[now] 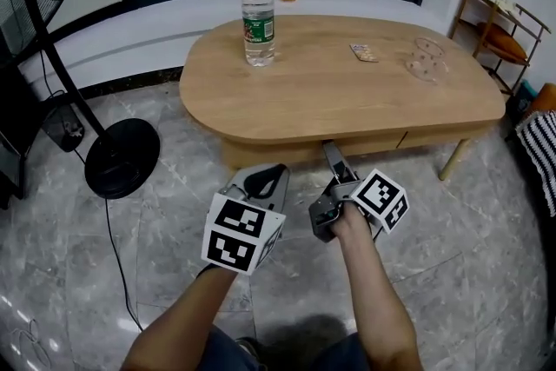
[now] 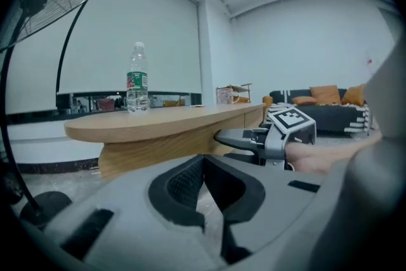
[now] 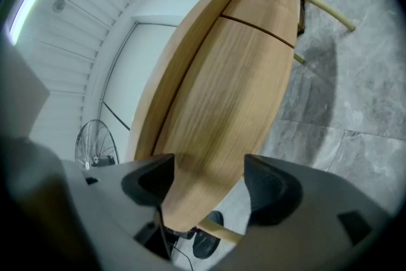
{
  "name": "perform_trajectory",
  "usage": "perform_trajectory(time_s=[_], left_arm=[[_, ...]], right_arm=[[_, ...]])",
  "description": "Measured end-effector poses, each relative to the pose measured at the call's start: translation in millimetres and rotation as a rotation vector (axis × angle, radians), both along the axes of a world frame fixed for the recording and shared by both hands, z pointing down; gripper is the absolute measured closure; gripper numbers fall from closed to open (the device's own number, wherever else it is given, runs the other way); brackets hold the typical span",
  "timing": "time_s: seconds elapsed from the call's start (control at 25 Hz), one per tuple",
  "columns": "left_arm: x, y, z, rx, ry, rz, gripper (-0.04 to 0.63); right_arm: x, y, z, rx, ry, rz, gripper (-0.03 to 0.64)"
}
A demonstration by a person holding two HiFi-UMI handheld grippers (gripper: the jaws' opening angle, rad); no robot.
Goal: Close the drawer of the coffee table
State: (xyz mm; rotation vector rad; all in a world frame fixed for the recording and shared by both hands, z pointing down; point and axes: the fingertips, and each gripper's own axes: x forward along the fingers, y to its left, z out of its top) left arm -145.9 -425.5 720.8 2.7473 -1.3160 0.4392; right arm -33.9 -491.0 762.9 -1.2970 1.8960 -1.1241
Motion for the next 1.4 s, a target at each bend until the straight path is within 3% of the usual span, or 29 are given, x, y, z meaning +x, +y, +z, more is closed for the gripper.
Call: perform_trajectory(time_s=[0.16,0.4,0.64,0.92,1.4], left_arm=[[-6,-1,-10,-0.017,0.037,-0.050,0.592],[-6,8,-41,0.024,0.023,-0.063,0.592],[-12,23,-84,-0.015,0.001,-0.072,0.592],[-28,34,-187,-0.057,-0.029,-0.072,0.592],[-90,26,-439,-0.045,-0.035,-0.086,0.592]], right_arm=[[3,14,-3,-0.020,0.074,-0.035,0.284],[20,45,-28,-0.027,0.242,-0.045,0.319],[29,71,-81,-0.039,0.364,-0.066,0.356],[18,88,-199,-0.005,0.556,-0.110,0.403],[-60,76,-470,0.108,0.869,-0.217,0.479]])
